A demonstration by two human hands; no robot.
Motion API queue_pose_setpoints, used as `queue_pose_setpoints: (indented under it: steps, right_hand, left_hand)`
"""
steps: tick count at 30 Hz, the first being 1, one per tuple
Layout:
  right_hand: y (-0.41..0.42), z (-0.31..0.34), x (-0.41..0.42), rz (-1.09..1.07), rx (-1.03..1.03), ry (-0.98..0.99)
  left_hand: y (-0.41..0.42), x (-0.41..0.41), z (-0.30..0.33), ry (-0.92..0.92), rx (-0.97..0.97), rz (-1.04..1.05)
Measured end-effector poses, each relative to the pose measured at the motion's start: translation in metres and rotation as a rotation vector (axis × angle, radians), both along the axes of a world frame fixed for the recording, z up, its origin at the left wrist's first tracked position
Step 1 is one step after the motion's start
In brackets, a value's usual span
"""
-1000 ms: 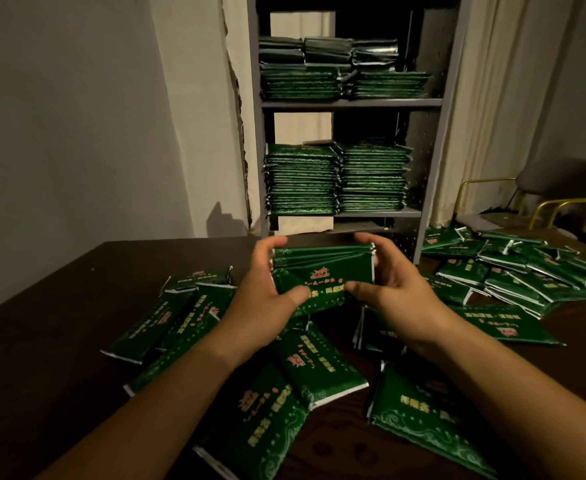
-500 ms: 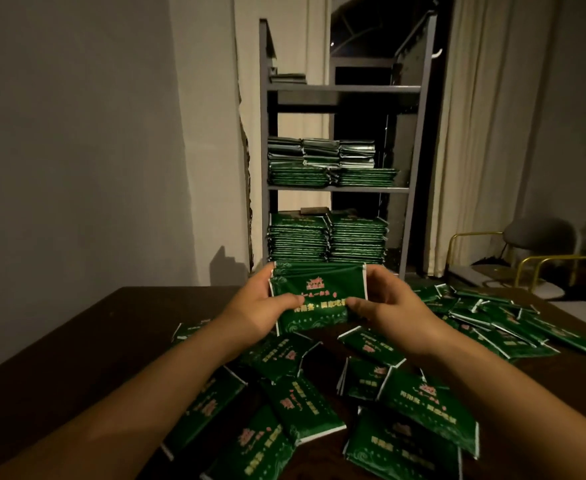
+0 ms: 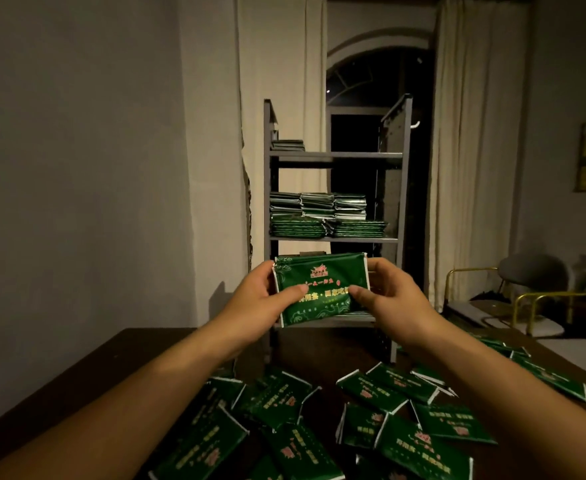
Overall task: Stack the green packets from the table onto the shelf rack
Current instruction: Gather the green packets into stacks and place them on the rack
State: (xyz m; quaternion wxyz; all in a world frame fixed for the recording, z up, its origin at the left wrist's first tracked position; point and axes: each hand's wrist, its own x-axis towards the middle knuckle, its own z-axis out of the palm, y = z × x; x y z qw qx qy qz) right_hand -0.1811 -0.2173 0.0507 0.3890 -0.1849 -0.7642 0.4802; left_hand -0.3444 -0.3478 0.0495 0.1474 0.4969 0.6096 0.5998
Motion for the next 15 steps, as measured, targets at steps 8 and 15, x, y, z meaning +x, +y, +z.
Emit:
queue_pose_setpoints:
  steps: [8,15]
  right_hand:
    - [0.025,0.032,-0.018,-0.045,0.055,0.064]
    - [0.060,0.036,-0.026,-0.413,1.342,-0.152]
  left_hand:
    - [0.032,-0.017,0.042,-0.123,0.053,0.084]
    - [0.062,-0.040,0.072,-0.404,0.017,0.048]
